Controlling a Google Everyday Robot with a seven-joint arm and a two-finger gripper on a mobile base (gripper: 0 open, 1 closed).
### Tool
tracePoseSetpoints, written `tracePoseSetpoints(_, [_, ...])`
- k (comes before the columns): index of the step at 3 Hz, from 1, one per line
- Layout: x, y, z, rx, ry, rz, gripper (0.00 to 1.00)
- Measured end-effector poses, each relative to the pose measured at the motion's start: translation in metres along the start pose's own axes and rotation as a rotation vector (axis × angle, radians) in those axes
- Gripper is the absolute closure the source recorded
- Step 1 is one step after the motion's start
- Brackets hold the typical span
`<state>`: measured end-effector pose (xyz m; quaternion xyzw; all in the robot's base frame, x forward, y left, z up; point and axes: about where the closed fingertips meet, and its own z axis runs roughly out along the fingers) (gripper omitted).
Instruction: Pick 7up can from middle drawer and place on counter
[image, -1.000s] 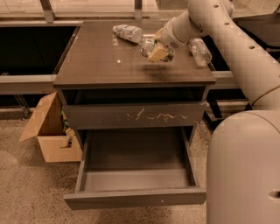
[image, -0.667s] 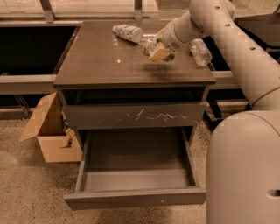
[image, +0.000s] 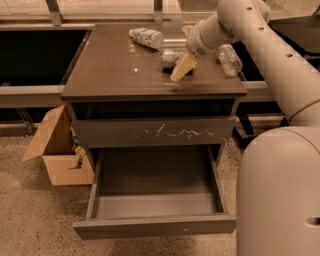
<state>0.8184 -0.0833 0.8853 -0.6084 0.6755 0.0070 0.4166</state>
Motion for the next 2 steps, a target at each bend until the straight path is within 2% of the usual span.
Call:
tracePoseSetpoints(1, [0.001, -0.002, -0.005, 0.009, 0.003, -0.001, 0.0])
tracePoseSetpoints(2, [0.0, 0.003, -0.026, 0.036, -0.024, -0.003, 0.0])
